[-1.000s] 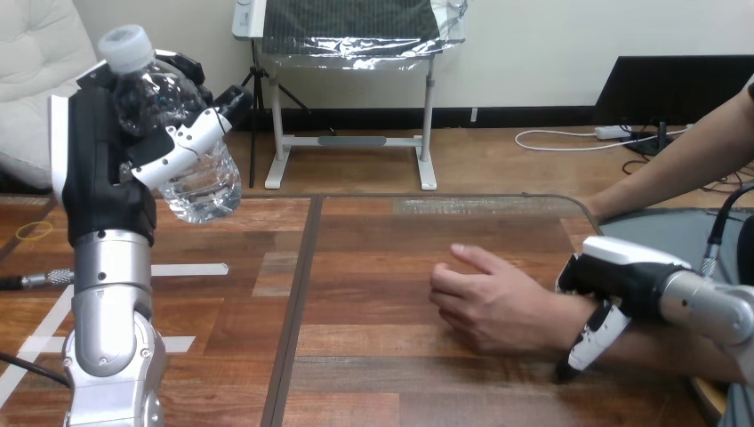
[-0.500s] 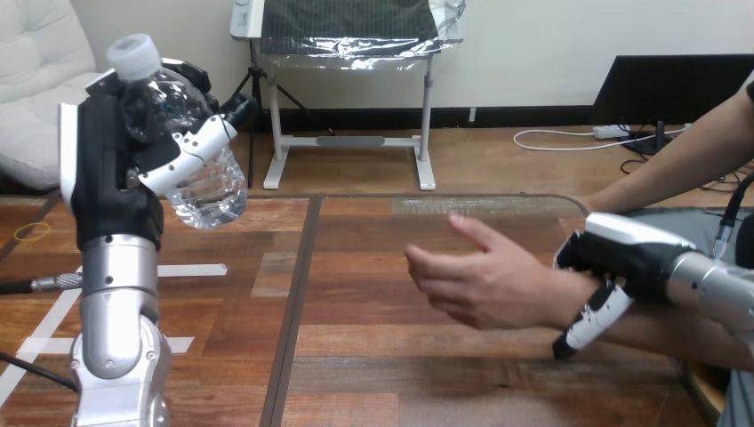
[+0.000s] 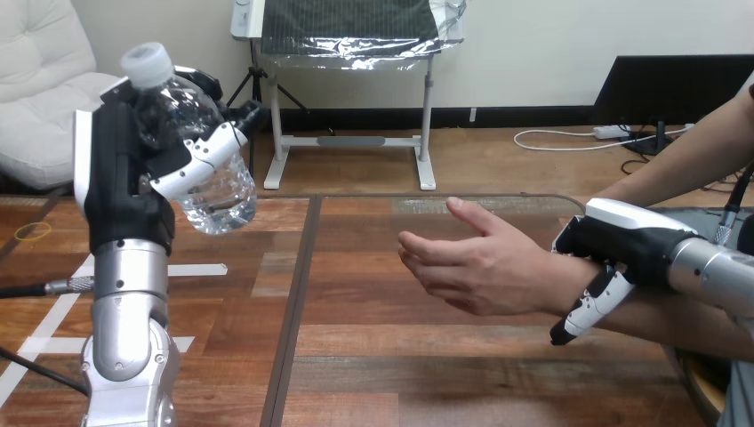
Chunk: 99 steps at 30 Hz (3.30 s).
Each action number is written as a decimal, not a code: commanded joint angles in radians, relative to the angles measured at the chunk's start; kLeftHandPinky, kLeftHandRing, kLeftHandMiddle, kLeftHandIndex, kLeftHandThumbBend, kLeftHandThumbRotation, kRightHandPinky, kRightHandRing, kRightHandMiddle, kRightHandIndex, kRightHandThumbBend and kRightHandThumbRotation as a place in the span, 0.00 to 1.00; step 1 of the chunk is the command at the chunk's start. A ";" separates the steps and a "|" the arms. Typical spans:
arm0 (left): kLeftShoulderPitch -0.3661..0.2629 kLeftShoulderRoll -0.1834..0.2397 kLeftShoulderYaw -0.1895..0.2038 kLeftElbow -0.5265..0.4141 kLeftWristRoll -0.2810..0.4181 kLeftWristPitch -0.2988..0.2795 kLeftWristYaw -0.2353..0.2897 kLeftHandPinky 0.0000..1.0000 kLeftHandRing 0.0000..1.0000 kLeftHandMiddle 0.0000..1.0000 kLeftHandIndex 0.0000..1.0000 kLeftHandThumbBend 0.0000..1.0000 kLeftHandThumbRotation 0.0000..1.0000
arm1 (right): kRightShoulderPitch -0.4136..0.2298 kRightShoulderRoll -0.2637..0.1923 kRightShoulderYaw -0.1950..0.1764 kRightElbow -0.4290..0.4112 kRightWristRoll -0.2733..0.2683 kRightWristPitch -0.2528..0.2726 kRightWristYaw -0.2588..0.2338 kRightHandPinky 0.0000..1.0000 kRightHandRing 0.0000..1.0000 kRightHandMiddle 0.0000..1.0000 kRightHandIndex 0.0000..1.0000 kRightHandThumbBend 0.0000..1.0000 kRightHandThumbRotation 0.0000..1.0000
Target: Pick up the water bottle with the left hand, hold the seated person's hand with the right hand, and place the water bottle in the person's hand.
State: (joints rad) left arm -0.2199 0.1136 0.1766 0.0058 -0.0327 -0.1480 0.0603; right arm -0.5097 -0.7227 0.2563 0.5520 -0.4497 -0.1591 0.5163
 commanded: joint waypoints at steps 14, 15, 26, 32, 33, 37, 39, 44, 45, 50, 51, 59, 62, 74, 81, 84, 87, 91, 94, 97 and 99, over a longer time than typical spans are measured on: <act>-0.115 0.001 -0.001 0.088 -0.061 -0.034 -0.048 0.27 0.32 0.37 0.38 0.60 0.00 | -0.070 -0.017 -0.031 0.001 0.016 0.011 -0.009 0.19 0.24 0.30 0.32 0.85 0.08; -0.116 0.001 -0.002 0.091 -0.058 -0.035 -0.047 0.27 0.32 0.38 0.38 0.60 0.00 | -0.071 -0.016 -0.030 0.001 0.016 0.011 -0.010 0.20 0.25 0.30 0.32 0.85 0.08; -0.143 -0.023 -0.017 0.155 -0.066 -0.036 -0.054 0.27 0.33 0.38 0.38 0.60 0.00 | -0.081 0.007 -0.018 0.002 0.009 0.023 -0.012 0.18 0.23 0.29 0.31 0.86 0.07; -0.164 -0.035 -0.029 0.195 -0.052 -0.036 -0.048 0.27 0.33 0.38 0.38 0.60 0.00 | -0.091 0.024 -0.013 0.009 0.012 0.024 -0.009 0.18 0.22 0.29 0.31 0.86 0.07; -0.166 -0.037 -0.030 0.199 -0.050 -0.036 -0.047 0.27 0.33 0.38 0.38 0.61 0.00 | -0.093 0.025 -0.013 0.009 0.012 0.026 -0.009 0.18 0.23 0.29 0.32 0.86 0.07; -0.184 -0.050 -0.039 0.228 -0.041 -0.042 -0.039 0.27 0.33 0.38 0.38 0.61 0.00 | -0.098 0.039 -0.010 0.008 0.011 0.033 -0.013 0.18 0.23 0.29 0.32 0.87 0.07; -0.190 -0.055 -0.041 0.240 -0.037 -0.046 -0.036 0.27 0.33 0.39 0.39 0.62 0.00 | -0.100 0.044 -0.009 0.005 0.011 0.038 -0.013 0.19 0.24 0.30 0.33 0.87 0.07; -0.216 -0.075 -0.047 0.287 -0.029 -0.061 -0.027 0.28 0.34 0.39 0.39 0.63 0.00 | -0.108 0.056 -0.002 0.000 0.004 0.048 -0.013 0.20 0.25 0.31 0.34 0.87 0.07; -0.220 -0.078 -0.047 0.293 -0.029 -0.062 -0.026 0.29 0.34 0.39 0.39 0.63 0.00 | -0.109 0.058 -0.001 -0.001 0.003 0.050 -0.013 0.20 0.25 0.31 0.34 0.87 0.08; -0.252 -0.100 -0.046 0.361 -0.042 -0.095 -0.033 0.30 0.35 0.40 0.39 0.61 0.00 | -0.115 0.071 0.006 -0.013 -0.007 0.064 -0.013 0.22 0.27 0.33 0.34 0.88 0.10; -0.261 -0.107 -0.046 0.381 -0.043 -0.102 -0.033 0.30 0.35 0.40 0.39 0.61 0.00 | -0.117 0.074 0.008 -0.015 -0.008 0.063 -0.015 0.23 0.28 0.34 0.34 0.88 0.11; -0.309 -0.132 -0.048 0.490 -0.052 -0.152 -0.042 0.30 0.34 0.40 0.40 0.62 0.00 | -0.125 0.094 0.011 -0.024 -0.006 0.071 -0.015 0.22 0.27 0.33 0.33 0.89 0.13; -0.325 -0.140 -0.052 0.527 -0.047 -0.168 -0.042 0.30 0.35 0.41 0.40 0.63 0.00 | -0.130 0.102 0.013 -0.026 -0.008 0.077 -0.012 0.23 0.28 0.34 0.34 0.89 0.13; -0.381 -0.174 -0.060 0.672 -0.045 -0.249 -0.059 0.31 0.37 0.44 0.41 0.65 0.00 | -0.137 0.132 0.021 -0.040 -0.019 0.094 -0.020 0.27 0.32 0.38 0.35 0.89 0.11; -0.409 -0.192 -0.070 0.741 -0.026 -0.294 -0.053 0.31 0.37 0.43 0.41 0.66 0.00 | -0.141 0.153 0.026 -0.063 -0.025 0.126 -0.013 0.27 0.32 0.38 0.35 0.89 0.10; -0.419 -0.192 -0.079 0.762 -0.002 -0.305 -0.032 0.31 0.36 0.42 0.41 0.68 0.00 | -0.144 0.162 0.027 -0.066 -0.020 0.135 -0.006 0.28 0.33 0.39 0.36 0.89 0.10; -0.427 -0.191 -0.087 0.776 0.015 -0.309 -0.016 0.31 0.36 0.42 0.41 0.69 0.00 | -0.146 0.172 0.024 -0.074 -0.010 0.146 0.004 0.28 0.33 0.39 0.36 0.88 0.09; -0.434 -0.200 -0.087 0.787 0.008 -0.309 -0.024 0.31 0.37 0.42 0.41 0.70 0.00 | -0.146 0.185 0.021 -0.082 0.000 0.147 0.005 0.27 0.33 0.40 0.36 0.88 0.07; -0.438 -0.204 -0.087 0.794 -0.001 -0.312 -0.031 0.32 0.37 0.42 0.41 0.70 0.00 | -0.149 0.192 0.026 -0.086 -0.006 0.145 -0.001 0.26 0.32 0.39 0.35 0.88 0.06; -0.441 -0.208 -0.086 0.801 -0.010 -0.316 -0.038 0.32 0.37 0.42 0.42 0.70 0.00 | -0.153 0.198 0.032 -0.088 -0.012 0.140 -0.004 0.25 0.30 0.37 0.34 0.89 0.07; -0.444 -0.211 -0.084 0.805 -0.015 -0.318 -0.042 0.33 0.37 0.42 0.42 0.69 0.00 | -0.156 0.201 0.035 -0.088 -0.014 0.138 -0.004 0.24 0.29 0.35 0.34 0.89 0.08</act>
State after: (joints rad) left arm -0.5607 -0.0913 0.0938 0.8178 -0.0361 -0.4220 0.0303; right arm -0.6113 -0.5696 0.2794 0.4763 -0.4734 -0.0201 0.5242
